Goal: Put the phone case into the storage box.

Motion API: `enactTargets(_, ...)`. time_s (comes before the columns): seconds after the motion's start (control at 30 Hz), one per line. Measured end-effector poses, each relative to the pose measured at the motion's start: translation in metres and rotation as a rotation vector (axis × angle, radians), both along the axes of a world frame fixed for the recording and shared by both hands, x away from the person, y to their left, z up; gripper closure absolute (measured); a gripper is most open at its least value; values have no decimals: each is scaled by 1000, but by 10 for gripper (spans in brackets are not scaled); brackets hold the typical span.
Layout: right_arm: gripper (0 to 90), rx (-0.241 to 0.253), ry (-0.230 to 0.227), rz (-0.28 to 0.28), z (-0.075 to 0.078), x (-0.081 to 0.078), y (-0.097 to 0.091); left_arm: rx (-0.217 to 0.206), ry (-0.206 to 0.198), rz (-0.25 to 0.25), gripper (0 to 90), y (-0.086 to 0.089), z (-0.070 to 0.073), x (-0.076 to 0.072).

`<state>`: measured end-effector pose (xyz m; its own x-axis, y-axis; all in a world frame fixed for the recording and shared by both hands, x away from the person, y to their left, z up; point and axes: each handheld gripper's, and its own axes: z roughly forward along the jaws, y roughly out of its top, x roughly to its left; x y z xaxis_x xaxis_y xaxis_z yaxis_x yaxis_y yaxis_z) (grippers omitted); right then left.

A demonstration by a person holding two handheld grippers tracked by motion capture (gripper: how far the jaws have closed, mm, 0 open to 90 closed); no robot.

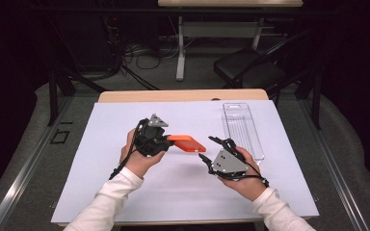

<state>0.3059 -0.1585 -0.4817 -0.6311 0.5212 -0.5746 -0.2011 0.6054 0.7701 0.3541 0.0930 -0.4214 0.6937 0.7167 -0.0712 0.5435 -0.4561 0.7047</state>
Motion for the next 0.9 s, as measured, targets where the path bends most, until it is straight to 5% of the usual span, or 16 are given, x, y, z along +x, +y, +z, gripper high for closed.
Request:
enactTargets(0.67, 410, 6, 29, -7, 2, 2, -1, 18, 199, 52, 820, -4, 1, 14)
enactTargets(0.9, 408, -4, 36, -14, 2, 3, 1, 26, 240, 72, 820, -3, 1, 18)
